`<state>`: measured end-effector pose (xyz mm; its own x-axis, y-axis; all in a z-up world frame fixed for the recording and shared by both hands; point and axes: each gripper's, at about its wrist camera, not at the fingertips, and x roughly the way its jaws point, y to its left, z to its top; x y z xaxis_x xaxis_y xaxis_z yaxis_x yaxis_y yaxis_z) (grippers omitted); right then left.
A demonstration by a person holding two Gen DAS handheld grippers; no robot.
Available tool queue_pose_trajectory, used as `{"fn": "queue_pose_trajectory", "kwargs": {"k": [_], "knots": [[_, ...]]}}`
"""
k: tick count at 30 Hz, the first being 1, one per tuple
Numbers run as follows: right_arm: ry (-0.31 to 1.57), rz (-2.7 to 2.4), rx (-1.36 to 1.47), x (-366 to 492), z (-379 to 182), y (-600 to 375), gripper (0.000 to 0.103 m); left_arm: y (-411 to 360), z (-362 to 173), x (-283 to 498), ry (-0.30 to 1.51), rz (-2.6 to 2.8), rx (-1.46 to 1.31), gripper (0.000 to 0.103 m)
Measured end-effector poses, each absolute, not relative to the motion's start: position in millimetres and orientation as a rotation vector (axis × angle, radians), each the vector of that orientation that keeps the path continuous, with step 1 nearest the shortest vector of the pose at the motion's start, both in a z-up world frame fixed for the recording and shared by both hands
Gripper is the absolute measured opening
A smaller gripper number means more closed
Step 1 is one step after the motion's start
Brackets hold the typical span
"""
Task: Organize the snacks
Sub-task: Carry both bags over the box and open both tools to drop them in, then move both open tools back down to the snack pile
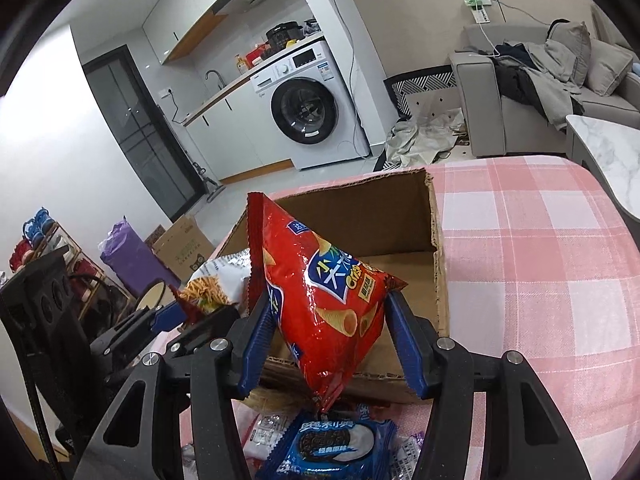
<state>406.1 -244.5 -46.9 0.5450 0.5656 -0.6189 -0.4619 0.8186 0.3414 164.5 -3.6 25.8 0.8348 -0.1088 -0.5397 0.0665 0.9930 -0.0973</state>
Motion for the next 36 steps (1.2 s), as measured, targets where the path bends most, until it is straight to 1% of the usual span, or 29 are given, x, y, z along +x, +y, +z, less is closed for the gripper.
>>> {"fn": "queue_pose_trajectory", "kwargs": {"k": [7,14,16,17,18,19,20,21,24,25,26,28,29,36], "knots": [[0.82,0.615,0.111,397.8,-47.9,-237.2,0.056,3.5,21.1,170.6,0.58,-0.077,-0.073,0.044],[0.789,0.6,0.061,389.5,-44.5,-235.5,0.057,7.5,21.9,168.4,0.574,-0.1,-0.075,0.044],[0.77,0.599,0.056,383.5,-39.6,-237.4,0.068,5.6,24.1,164.8,0.581,-0.103,-0.069,0.045],[0.759,0.599,0.058,381.1,-36.9,-239.7,0.071,6.0,25.0,164.4,0.581,-0.105,-0.066,0.045],[0.741,0.601,0.058,377.1,-33.1,-242.6,0.074,5.7,26.3,162.2,0.576,-0.106,-0.061,0.049],[0.721,0.6,0.055,372.3,-28.9,-245.8,0.079,5.1,28.0,158.8,0.573,-0.108,-0.056,0.063],[0.709,0.595,0.053,368.8,-25.5,-247.8,0.082,4.0,29.0,154.6,0.574,-0.114,-0.055,0.071],[0.686,0.583,0.054,363.0,-21.4,-252.4,0.089,3.4,30.1,151.6,0.57,-0.119,-0.056,0.083],[0.658,0.576,0.063,350.3,-12.8,-264.6,0.101,-1.2,34.5,136.3,0.556,-0.129,-0.044,0.086],[0.658,0.576,0.064,347.3,-11.1,-267.3,0.102,-3.1,34.8,131.6,0.564,-0.134,-0.041,0.089],[0.662,0.574,0.061,344.1,-9.7,-270.2,0.102,-5.2,35.5,127.3,0.567,-0.135,-0.038,0.09],[0.667,0.56,0.049,338.1,-8.2,-275.5,0.102,-9.8,37.5,116.6,0.561,-0.129,-0.024,0.1],[0.665,0.551,0.048,334.8,-8.1,-278.3,0.102,-10.7,38.3,111.2,0.552,-0.124,-0.018,0.102],[0.686,0.531,0.024,311.3,-15.0,-289.5,0.103,-11.9,45.2,74.4,0.544,-0.104,-0.011,0.102]]}}
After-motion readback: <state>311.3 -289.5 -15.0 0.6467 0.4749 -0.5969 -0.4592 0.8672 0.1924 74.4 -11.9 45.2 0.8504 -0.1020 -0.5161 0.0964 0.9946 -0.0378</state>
